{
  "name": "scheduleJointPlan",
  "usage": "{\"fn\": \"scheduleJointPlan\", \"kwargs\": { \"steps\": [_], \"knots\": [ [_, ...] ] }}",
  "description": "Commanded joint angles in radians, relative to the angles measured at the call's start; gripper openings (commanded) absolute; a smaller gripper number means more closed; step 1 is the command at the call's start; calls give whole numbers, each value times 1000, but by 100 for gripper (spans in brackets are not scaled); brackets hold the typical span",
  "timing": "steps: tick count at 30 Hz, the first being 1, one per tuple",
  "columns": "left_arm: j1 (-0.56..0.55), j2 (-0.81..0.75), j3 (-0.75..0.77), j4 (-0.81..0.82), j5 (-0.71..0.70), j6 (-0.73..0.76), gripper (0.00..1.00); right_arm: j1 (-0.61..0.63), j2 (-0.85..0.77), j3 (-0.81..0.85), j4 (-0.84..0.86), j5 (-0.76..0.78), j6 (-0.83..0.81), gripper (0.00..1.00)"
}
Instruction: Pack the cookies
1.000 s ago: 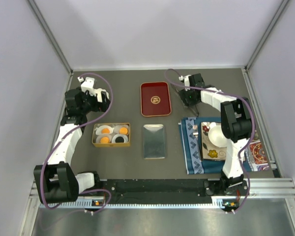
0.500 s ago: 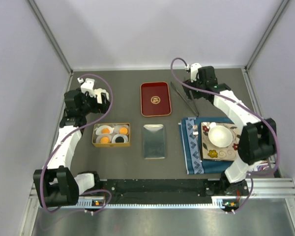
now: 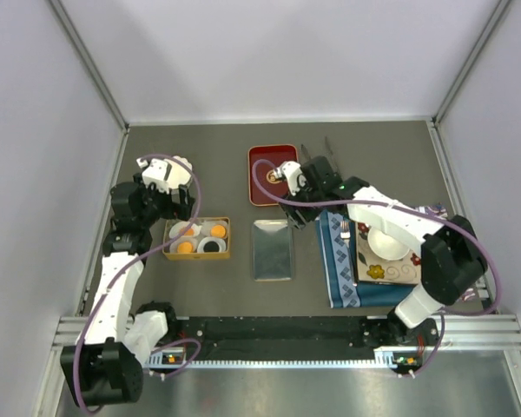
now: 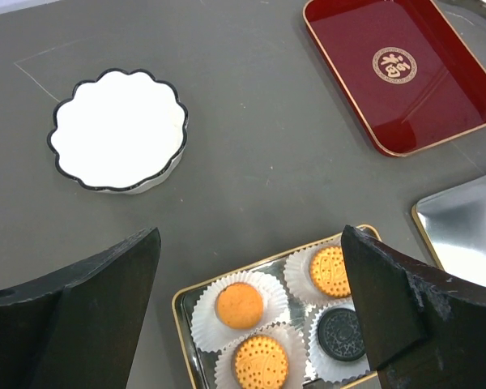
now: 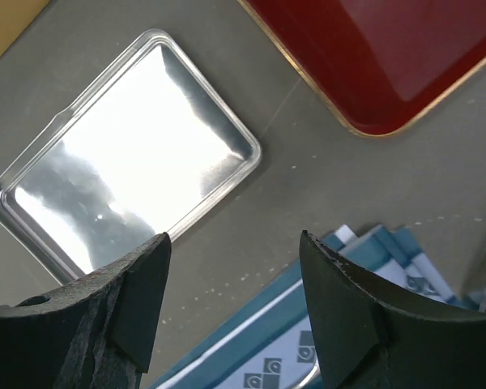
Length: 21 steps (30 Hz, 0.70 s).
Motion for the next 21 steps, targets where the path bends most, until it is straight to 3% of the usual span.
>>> {"fn": "scheduleJointPlan", "kwargs": {
  "steps": [1, 10, 21],
  "knots": [
    [3, -70, -34, 16, 2, 49, 99, 16, 90, 29, 20, -68, 63, 64],
    [3, -122, -68, 32, -50, 77, 99, 22, 248, 44, 62, -93, 117, 60],
    [3, -95, -88, 70, -64, 69, 99, 41, 319, 44, 79, -27, 132, 52]
  ]
}}
